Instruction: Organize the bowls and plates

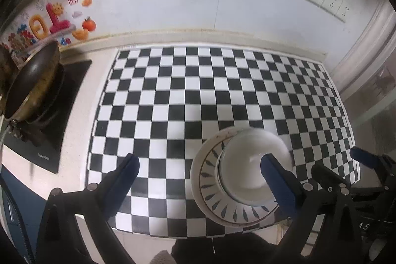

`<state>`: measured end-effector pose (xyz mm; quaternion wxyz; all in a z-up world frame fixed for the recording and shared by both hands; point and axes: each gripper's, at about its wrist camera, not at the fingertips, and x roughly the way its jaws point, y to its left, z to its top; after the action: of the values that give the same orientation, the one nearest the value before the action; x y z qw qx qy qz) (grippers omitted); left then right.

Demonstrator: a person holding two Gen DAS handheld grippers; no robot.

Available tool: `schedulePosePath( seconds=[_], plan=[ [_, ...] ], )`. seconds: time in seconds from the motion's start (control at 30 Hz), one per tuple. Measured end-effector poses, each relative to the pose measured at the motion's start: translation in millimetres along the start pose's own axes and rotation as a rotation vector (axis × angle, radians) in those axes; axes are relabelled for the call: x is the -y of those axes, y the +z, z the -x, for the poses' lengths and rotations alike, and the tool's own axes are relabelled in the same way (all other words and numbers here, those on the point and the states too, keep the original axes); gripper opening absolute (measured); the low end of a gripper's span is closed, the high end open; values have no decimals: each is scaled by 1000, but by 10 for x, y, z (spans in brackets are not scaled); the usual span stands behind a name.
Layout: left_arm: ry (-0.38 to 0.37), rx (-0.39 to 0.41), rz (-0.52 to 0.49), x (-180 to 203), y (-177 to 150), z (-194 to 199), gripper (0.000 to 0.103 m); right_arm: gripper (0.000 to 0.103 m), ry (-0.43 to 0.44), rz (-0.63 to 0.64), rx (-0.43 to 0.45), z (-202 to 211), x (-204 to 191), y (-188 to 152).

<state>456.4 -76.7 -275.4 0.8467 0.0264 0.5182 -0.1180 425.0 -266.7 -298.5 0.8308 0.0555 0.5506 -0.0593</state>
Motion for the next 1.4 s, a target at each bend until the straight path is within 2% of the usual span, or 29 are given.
schedulePosePath(
  seconds=[0.33,0.47,0.63,0.9,1.17,1.4],
  plan=[
    [5,95,14,123,-14,395,101,103,-42,8,129,531,46,-35],
    [8,101,33,162,-76,561,101,103,-36,4,168,759,113,-88],
    [57,145,34,265,-215,894,101,103,-16,6,229,1122,190,-233],
    [140,271,34,493,-596,1618,101,103,-9,14,325,1725,307,-672],
    [132,295,32,631,-1049,2135,101,103,-16,1,372,2349,361,-1220],
    [129,336,27,544,-1533,2623,101,103,-19,12,428,2896,169,-1780]
  ],
)
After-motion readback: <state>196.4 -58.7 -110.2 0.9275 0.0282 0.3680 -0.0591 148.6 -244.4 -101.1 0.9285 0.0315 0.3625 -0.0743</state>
